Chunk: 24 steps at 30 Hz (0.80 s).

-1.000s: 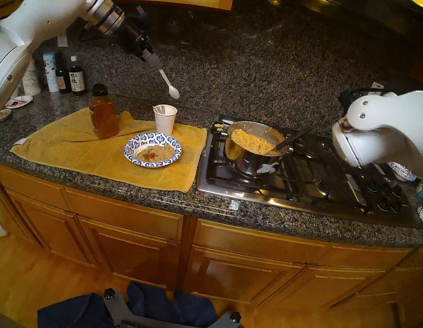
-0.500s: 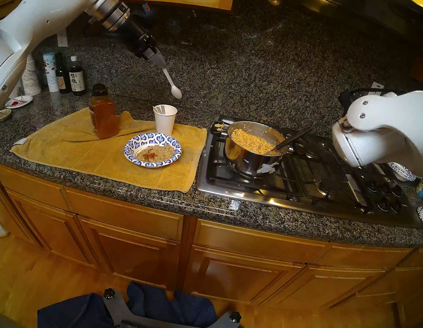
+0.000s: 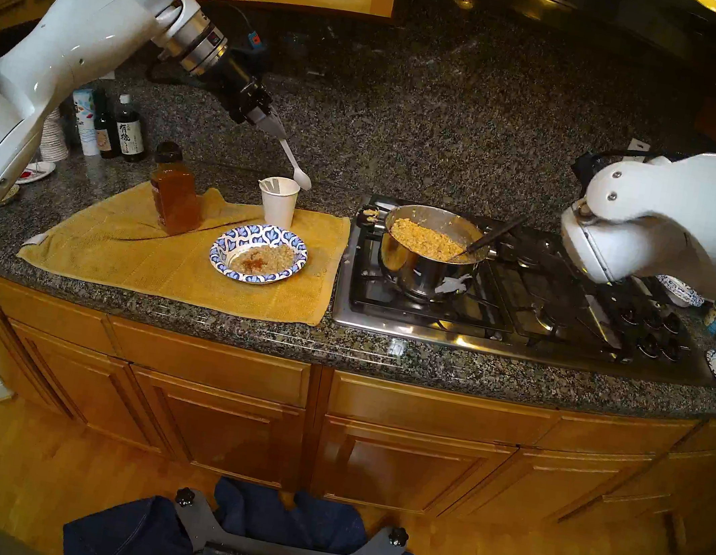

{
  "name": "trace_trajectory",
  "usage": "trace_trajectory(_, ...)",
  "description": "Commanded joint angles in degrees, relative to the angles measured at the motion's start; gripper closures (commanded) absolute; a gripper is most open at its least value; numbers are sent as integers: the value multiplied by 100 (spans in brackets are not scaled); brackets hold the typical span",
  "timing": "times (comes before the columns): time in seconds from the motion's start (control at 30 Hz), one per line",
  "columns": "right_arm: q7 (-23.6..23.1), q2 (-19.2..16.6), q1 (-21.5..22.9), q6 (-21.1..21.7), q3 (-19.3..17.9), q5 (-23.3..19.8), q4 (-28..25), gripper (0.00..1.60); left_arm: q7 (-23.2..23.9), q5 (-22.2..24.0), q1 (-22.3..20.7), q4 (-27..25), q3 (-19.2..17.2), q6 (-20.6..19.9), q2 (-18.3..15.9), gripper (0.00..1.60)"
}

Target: Scoop oatmeal into bowl, add cinnamon, and put a spoon inside bowl

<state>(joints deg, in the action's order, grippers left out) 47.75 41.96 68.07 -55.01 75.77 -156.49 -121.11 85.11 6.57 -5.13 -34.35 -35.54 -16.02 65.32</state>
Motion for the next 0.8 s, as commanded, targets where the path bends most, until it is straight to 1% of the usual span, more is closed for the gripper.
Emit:
trace_trajectory(0.0,-23,22,118,1,-87,46,58,0,-11,237,-91,-451,-22,-8,-181,160)
trace_trajectory(0.43,-24,44,113,1,-85,5,61,0,-11,539,371,-1148,194,-122,-661,160)
trace_trajectory(0.77,-26,63,113,1,-84,-25,64,0,-11,786,548,-1766,321,-273,-1156,160)
